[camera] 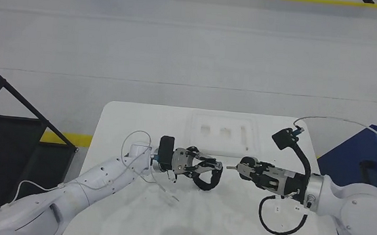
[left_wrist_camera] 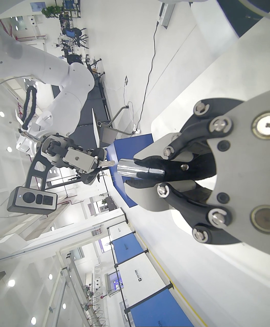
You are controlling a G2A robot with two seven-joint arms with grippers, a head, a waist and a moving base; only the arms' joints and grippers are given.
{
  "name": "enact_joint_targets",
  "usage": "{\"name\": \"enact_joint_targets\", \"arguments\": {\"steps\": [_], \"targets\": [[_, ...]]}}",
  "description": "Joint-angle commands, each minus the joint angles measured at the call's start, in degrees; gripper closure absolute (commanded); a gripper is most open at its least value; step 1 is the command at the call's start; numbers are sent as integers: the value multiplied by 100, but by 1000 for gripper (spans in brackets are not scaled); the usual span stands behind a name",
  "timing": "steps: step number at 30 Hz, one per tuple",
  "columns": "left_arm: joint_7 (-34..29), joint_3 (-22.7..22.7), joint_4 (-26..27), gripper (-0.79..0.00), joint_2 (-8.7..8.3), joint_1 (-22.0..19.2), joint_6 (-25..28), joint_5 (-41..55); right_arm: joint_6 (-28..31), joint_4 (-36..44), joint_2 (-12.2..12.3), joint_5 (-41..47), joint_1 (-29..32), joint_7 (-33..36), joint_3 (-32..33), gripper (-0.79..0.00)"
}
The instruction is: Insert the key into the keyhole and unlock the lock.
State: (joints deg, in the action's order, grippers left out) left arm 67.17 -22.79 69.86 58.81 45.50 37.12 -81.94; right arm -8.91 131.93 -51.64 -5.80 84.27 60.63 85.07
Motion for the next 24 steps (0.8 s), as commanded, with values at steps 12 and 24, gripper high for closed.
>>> {"name": "enact_joint_targets", "arguments": {"steps": [12, 24], "targets": [[-413, -228, 191, 0, -8, 229, -76, 52, -194, 271, 26, -657, 16, -83, -146, 0], [-414, -499, 244, 0, 9, 402, -55, -231, -474, 271, 5, -1194, -231, -262, -627, 0]]}}
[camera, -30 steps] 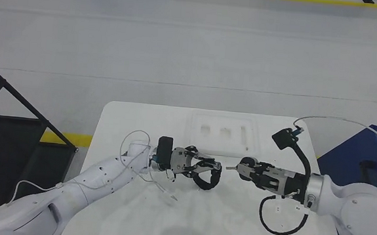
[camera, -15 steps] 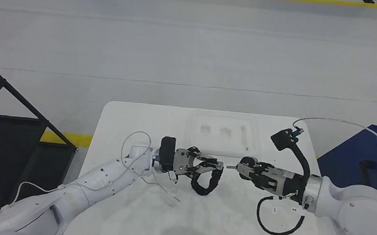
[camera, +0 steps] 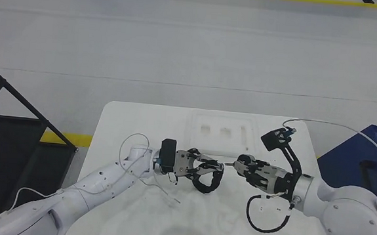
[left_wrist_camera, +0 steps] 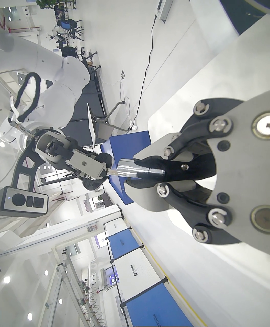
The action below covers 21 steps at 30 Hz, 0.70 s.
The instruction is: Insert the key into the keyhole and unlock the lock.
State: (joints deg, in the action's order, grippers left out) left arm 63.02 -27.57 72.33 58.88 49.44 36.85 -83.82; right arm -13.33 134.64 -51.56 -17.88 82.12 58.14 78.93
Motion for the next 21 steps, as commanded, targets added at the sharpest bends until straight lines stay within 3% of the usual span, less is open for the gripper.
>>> {"name": "enact_joint_targets", "arguments": {"steps": [1, 21], "targets": [[9, -42, -6, 0, 5, 22, -62, -81, -64, 0, -6, 23, -32, -27, -25, 0], [95, -403, -104, 0, 85, 273, -291, -352, -332, 0, -32, 101, -224, 42, -284, 0]]}}
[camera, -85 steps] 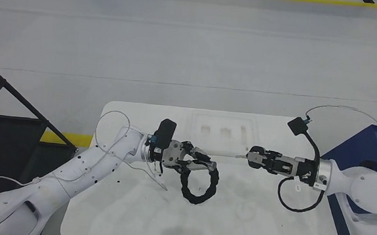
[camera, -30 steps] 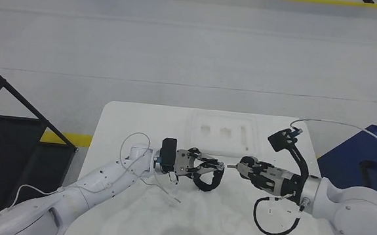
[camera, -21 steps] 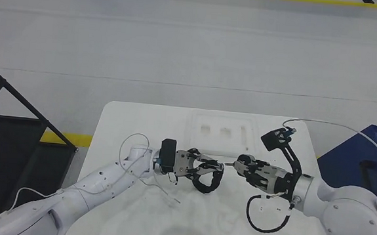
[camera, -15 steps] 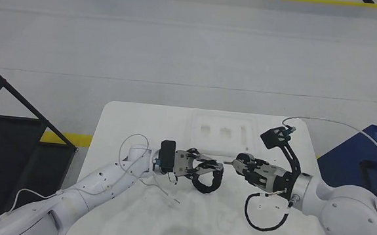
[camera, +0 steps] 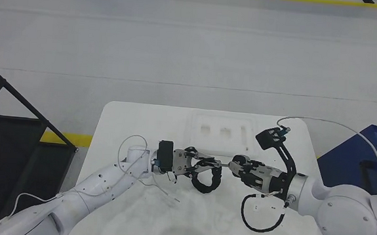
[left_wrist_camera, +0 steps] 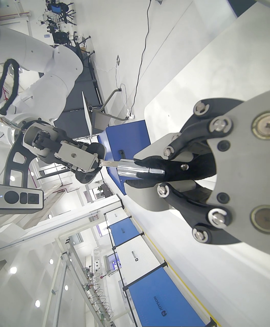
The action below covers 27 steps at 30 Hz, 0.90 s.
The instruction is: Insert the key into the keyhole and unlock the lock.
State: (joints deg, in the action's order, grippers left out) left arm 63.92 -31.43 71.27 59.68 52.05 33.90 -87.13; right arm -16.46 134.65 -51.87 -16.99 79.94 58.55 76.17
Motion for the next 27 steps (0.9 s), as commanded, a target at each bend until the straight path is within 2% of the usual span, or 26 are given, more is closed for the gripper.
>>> {"name": "enact_joint_targets", "arguments": {"steps": [1, 27], "targets": [[1, -29, 1, 0, 8, 18, 13, -42, -29, 0, -3, 26, -10, -2, -15, 0], [40, -330, 61, 0, 87, 185, 121, -393, -226, 0, -6, -18, -42, 1, -132, 0]]}}
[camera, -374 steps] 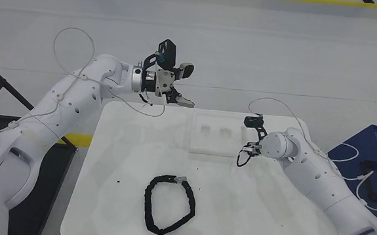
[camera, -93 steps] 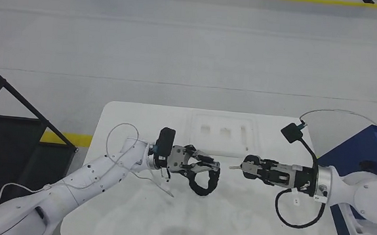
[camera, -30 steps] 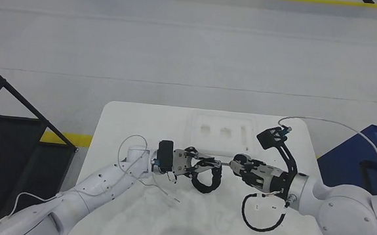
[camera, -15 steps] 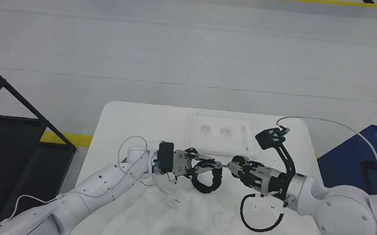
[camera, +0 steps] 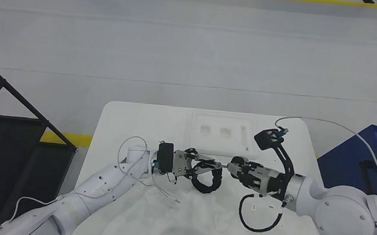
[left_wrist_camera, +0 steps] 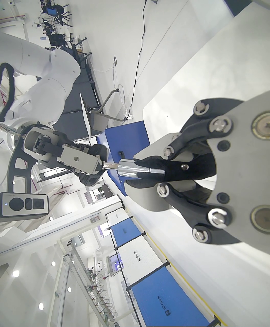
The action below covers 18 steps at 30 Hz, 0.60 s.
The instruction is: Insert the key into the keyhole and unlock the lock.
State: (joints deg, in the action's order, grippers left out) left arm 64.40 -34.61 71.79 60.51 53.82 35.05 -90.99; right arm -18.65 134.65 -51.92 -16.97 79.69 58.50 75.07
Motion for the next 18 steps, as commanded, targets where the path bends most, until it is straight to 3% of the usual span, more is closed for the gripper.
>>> {"name": "enact_joint_targets", "arguments": {"steps": [1, 18], "targets": [[-27, -21, 18, 0, 7, 10, 10, -23, -15, 0, -2, -29, -29, 12, -44, 0], [-126, -230, 182, 0, 14, 131, 45, -220, -332, 0, -26, -101, -213, 70, -270, 0]]}}
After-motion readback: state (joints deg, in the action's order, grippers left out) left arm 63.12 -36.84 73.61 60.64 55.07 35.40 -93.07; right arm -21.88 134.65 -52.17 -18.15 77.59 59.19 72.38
